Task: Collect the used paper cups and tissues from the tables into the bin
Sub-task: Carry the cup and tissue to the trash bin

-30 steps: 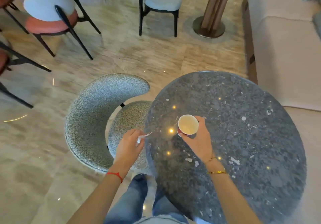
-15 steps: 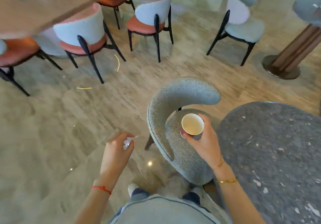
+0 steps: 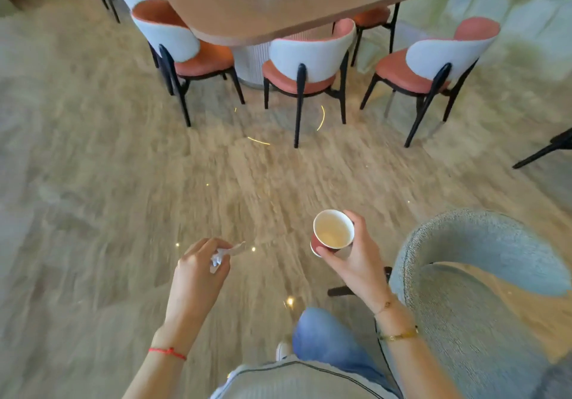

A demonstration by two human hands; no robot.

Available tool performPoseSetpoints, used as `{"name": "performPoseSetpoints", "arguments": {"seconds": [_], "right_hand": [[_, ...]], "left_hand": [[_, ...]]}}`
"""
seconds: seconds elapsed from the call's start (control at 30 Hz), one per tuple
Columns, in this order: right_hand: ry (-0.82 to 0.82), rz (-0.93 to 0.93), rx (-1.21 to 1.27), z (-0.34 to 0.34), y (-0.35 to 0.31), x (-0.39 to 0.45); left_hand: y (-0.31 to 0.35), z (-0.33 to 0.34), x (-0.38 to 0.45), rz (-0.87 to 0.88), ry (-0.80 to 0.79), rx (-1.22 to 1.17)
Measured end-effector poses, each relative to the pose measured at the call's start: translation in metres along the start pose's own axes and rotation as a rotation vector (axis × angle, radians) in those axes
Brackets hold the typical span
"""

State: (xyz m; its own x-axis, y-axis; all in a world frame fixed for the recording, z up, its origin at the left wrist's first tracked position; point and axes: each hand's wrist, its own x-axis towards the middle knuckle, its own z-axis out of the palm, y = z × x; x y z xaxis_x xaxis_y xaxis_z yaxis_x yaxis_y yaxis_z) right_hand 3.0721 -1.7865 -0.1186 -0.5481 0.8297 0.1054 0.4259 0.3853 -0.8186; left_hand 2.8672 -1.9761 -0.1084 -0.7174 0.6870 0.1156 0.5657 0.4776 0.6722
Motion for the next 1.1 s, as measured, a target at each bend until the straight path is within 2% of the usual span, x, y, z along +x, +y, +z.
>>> {"name": "performPoseSetpoints", "arguments": {"seconds": [0.27, 0.5, 0.77, 1.0, 1.1], "right_hand": [[-0.162, -0.088, 0.009, 0.081, -0.030, 0.112], [-0.272, -0.181, 0.032, 0.157, -0.061, 0.256], [-0.419, -0.333, 0.024, 0.257, -0.132, 0.439], [-0.560, -0.420, 0.049, 0.364, -0.196, 0.540], [-0.565, -0.436, 0.052, 0.417, -0.218, 0.579]], "left_hand": [[-0.056, -0.024, 0.070, -0.164, 0.123, 0.008], [-0.102, -0.041, 0.190, -0.247, 0.223, 0.027], [-0.145, -0.085, 0.339, -0.375, 0.409, 0.011], [-0.208, -0.123, 0.427, -0.498, 0.518, 0.032], [-0.248, -0.142, 0.473, -0.521, 0.547, 0.028]]}}
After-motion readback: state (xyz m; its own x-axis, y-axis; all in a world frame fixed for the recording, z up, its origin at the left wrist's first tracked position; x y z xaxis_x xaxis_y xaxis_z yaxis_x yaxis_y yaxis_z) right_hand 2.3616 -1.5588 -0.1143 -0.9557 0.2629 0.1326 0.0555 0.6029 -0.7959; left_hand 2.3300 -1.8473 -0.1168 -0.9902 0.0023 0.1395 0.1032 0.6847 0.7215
